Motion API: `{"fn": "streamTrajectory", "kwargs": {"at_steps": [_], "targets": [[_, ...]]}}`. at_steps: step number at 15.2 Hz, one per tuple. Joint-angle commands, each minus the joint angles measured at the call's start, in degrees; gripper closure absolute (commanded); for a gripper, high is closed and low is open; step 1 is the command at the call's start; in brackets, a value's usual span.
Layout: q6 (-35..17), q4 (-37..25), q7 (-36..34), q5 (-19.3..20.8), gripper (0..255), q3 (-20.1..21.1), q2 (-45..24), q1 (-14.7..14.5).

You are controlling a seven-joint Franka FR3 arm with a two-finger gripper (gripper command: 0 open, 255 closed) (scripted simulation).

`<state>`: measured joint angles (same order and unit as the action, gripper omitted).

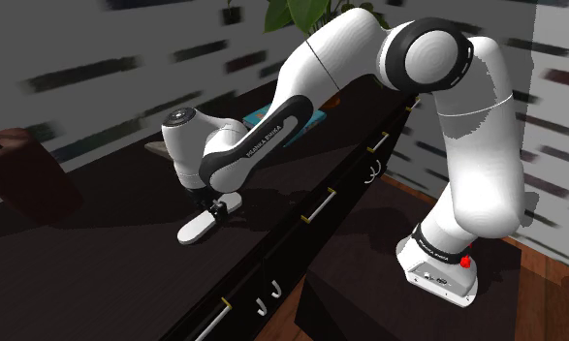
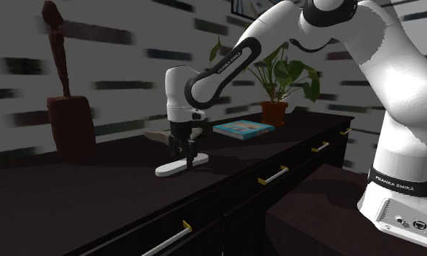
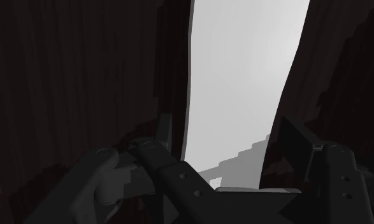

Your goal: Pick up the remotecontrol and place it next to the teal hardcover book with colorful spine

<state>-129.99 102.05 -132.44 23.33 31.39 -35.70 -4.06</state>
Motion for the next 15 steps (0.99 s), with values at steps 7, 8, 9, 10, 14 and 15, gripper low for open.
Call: {"fn": "streamTrajectory", "kwargs": {"at_steps": [7,8,9,10,14,15], "targets": [[-0.01,0.01,0.00,0.00,255,0.00,0.00,0.00],[0.48,-0.02,0.18,-0.31,255,0.25,0.50,0.17],[0.99,-0.08,0.36,-0.62,255,0.49,0.99,0.34],[1.50,-0.14,0.54,-0.92,255,0.73,1.48,0.50],[3.58,-0.52,1.27,-2.15,255,1.65,3.35,1.13],[4.11,-0.65,1.45,-2.46,255,1.86,3.81,1.27]]}}
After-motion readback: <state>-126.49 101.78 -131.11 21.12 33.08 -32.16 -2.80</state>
